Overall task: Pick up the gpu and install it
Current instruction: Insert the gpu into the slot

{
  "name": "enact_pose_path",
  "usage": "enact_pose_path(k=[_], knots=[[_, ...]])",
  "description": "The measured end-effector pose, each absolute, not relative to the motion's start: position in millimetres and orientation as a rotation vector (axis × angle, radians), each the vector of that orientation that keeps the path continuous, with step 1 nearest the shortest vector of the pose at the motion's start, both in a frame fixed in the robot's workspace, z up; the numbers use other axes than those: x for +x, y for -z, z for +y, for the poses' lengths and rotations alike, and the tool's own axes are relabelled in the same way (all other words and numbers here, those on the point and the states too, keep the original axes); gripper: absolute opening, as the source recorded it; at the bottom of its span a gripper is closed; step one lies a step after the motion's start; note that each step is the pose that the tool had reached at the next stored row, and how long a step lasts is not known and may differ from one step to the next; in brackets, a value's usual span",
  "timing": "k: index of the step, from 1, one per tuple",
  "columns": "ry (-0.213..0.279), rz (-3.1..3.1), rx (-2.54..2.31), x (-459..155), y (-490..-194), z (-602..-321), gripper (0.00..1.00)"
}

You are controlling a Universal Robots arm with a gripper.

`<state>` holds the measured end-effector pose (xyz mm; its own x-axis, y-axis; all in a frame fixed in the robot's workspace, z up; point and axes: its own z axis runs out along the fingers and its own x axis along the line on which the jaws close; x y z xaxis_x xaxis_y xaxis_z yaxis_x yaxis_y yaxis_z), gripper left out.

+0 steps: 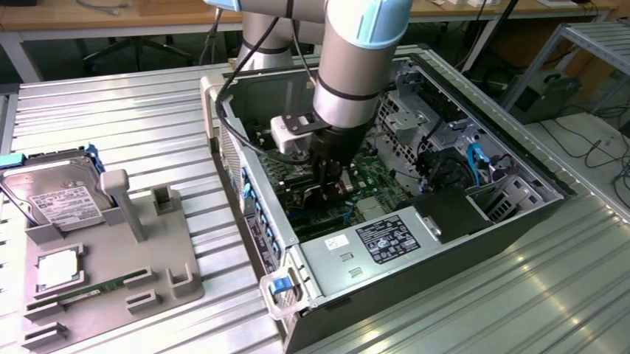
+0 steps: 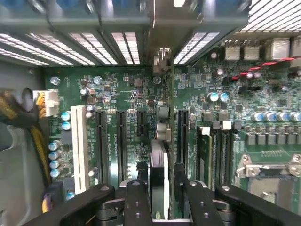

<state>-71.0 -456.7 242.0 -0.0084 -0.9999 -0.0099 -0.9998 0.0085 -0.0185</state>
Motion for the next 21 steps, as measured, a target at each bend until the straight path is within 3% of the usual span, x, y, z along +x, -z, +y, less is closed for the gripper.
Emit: enact_pose_path(k=[10, 14, 15, 17, 21], knots=[[0.024, 2.212, -2.193, -71.0, -282.7, -456.6, 0.35], [0.027, 2.212, -2.193, -71.1, -283.4, -456.5, 0.35], [0.027, 2.212, -2.193, -71.1, -283.4, -456.6, 0.33], [0.027, 2.212, -2.193, -71.1, -283.4, -456.5, 0.2], [0.027, 2.212, -2.193, -71.1, -283.5, -456.6, 0.11]])
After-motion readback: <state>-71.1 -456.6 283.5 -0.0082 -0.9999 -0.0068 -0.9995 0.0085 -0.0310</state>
